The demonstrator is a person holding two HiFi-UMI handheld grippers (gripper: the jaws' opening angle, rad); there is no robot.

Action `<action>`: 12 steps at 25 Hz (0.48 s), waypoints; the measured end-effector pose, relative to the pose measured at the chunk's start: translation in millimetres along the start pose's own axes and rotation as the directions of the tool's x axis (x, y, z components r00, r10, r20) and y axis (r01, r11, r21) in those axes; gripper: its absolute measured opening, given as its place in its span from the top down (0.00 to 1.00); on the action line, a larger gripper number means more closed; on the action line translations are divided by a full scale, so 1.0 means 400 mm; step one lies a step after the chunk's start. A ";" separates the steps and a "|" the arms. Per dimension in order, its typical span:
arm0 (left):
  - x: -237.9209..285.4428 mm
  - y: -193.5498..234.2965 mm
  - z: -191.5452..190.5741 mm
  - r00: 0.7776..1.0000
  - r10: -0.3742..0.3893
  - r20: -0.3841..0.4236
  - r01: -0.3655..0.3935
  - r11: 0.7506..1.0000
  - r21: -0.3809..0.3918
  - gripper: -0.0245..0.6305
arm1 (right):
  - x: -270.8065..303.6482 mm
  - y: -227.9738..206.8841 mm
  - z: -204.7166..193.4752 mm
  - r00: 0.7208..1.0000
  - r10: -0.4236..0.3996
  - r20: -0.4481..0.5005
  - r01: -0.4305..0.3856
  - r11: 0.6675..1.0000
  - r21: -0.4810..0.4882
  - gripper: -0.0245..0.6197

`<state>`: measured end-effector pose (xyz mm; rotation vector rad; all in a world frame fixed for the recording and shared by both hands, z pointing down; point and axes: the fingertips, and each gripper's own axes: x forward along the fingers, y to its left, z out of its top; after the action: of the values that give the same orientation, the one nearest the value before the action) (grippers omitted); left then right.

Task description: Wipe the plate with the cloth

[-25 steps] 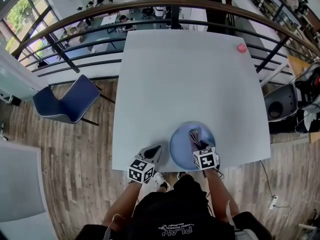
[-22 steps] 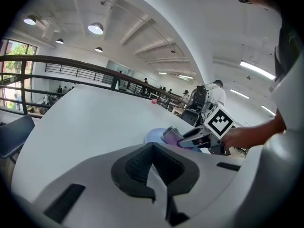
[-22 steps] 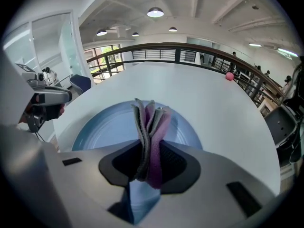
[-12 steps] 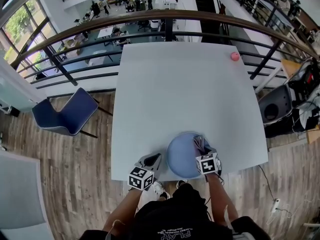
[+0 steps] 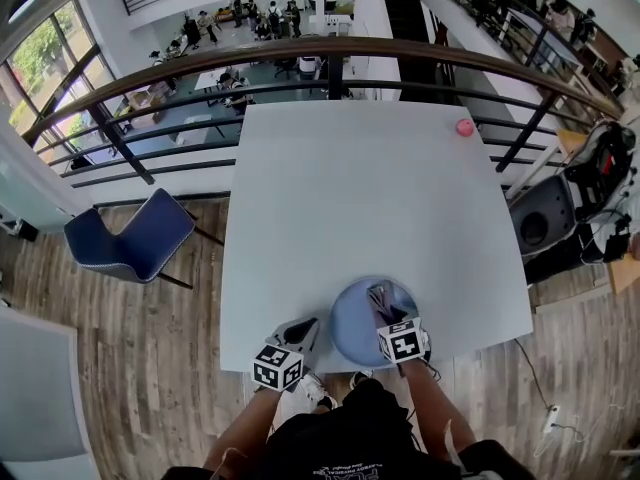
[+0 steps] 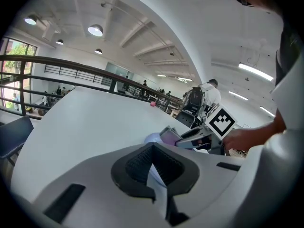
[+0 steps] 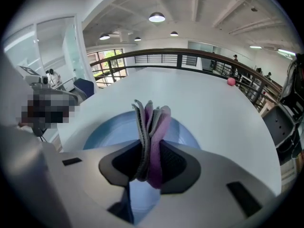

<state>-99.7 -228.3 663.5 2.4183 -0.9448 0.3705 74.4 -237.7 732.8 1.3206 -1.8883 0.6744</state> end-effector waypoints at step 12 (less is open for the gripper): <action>-0.048 -0.007 -0.022 0.999 0.028 -0.015 -0.028 0.999 -0.015 0.96 | -0.015 0.222 0.017 0.988 0.153 -0.003 -0.152 0.982 -0.109 0.79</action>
<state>-112.1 -211.1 661.6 2.3872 -0.9728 0.3892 -9.7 -209.5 723.0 1.1191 -2.0164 0.6347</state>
